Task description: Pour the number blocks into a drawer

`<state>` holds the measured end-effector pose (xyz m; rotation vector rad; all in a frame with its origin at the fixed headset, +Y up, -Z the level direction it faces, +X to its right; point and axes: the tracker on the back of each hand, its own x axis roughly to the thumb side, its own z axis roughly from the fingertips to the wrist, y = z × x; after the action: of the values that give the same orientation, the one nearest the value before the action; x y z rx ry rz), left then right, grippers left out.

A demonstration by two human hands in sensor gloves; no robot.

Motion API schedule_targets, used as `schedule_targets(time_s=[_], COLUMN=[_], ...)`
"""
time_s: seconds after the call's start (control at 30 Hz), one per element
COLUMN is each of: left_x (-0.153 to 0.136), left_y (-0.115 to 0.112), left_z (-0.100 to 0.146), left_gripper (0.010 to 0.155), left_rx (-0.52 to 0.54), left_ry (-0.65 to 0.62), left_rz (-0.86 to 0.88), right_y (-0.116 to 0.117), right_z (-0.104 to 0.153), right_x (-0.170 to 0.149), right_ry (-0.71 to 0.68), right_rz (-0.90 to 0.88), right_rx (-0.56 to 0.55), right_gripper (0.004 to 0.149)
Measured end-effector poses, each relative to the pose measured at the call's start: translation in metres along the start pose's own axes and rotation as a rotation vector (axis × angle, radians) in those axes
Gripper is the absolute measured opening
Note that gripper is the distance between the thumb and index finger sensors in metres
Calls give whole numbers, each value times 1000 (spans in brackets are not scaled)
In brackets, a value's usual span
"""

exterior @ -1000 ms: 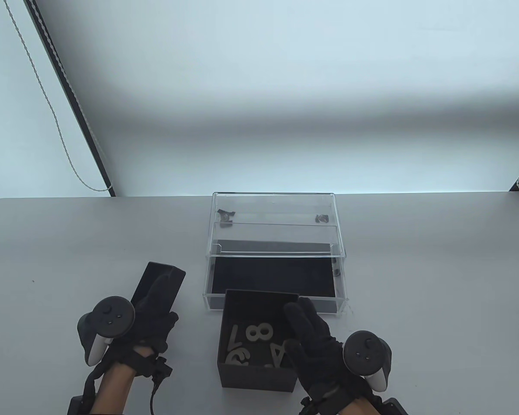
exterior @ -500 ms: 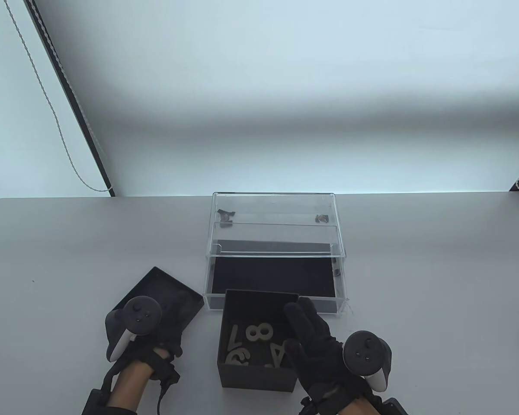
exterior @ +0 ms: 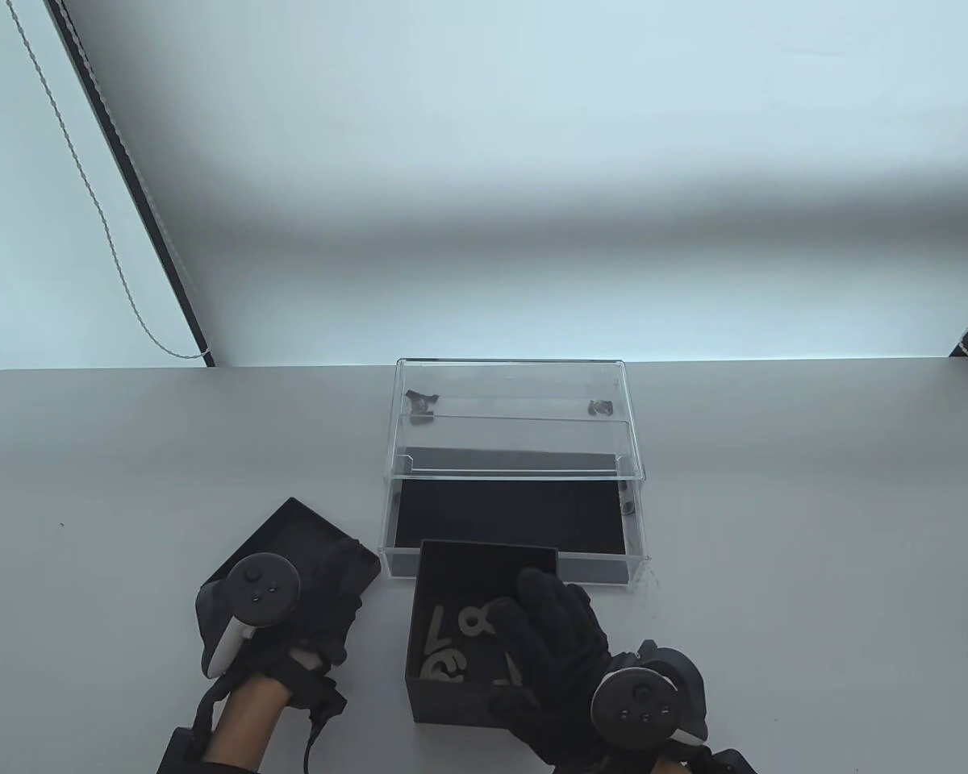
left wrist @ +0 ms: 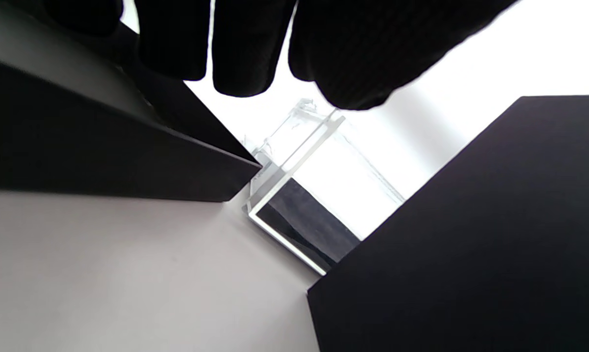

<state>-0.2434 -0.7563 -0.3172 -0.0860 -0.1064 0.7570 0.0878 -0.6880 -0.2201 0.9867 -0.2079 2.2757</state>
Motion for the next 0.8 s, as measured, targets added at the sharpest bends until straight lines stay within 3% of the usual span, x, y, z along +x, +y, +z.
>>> schedule_targets(time_s=[0.23, 0.4, 0.8], left_x=[3, 3, 3], left_y=[-5, -7, -11], left_z=[0, 1, 2], left_gripper=[67, 66, 67], left_rx=[-9, -18, -36], left_ry=[-2, 3, 20], left_rz=[19, 42, 91], right_y=[23, 25, 27], right_z=[-4, -6, -13], right_x=[11, 15, 18], right_ry=[-47, -56, -43], right_rz=[257, 407, 503], right_rx=[180, 216, 218], right_gripper=[86, 84, 70])
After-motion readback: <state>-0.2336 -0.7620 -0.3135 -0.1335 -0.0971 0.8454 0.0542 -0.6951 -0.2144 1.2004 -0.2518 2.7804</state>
